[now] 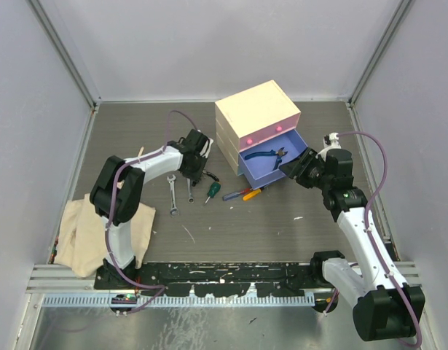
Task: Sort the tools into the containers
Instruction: Pick up the pliers at the center of the board.
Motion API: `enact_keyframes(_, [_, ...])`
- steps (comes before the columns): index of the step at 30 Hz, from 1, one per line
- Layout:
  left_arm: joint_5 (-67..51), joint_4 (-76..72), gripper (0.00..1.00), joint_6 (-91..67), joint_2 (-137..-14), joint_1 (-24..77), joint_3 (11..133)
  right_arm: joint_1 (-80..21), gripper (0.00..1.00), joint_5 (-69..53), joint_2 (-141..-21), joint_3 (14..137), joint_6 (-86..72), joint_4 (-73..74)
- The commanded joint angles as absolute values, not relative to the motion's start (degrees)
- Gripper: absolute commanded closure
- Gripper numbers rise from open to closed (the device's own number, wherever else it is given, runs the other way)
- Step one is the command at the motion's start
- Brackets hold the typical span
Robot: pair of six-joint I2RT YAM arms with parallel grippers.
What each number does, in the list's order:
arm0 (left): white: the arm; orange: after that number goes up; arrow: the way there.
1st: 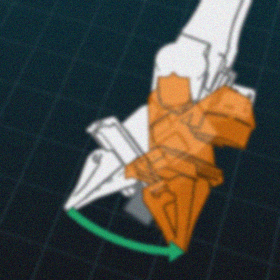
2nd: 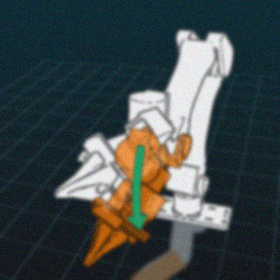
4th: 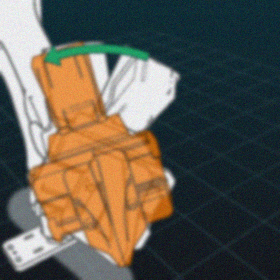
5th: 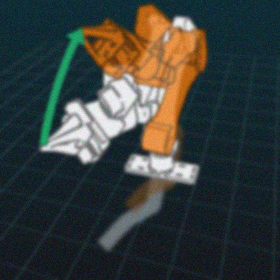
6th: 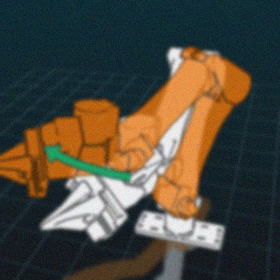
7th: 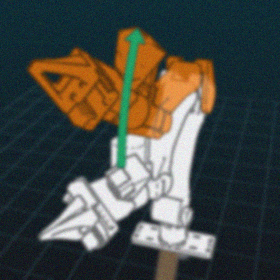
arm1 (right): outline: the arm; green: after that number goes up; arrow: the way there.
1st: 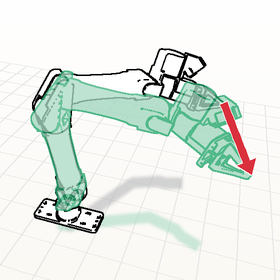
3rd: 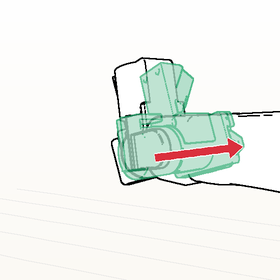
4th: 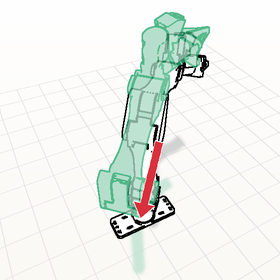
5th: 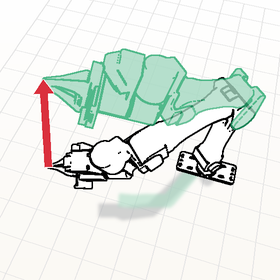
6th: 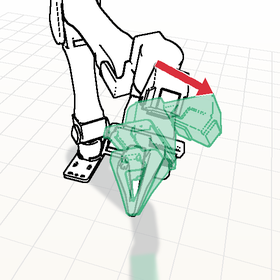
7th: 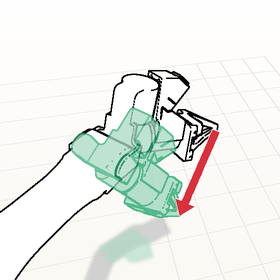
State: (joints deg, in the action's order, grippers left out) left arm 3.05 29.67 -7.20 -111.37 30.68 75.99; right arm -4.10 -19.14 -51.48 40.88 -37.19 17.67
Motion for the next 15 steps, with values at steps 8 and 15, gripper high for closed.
enact_keyframes(8, [8.5,31.7,0.96,-9.1,-102.3,30.3,76.3,-4.0,0.5,-15.2,-47.0,43.9,-35.8,16.6])
enact_keyframes(15, [7.2,29.8,0.99,-8.0,-92.1,30.1,72.7,-4.1,0.5,-18.7,-45.4,45.3,-34.4,15.4])
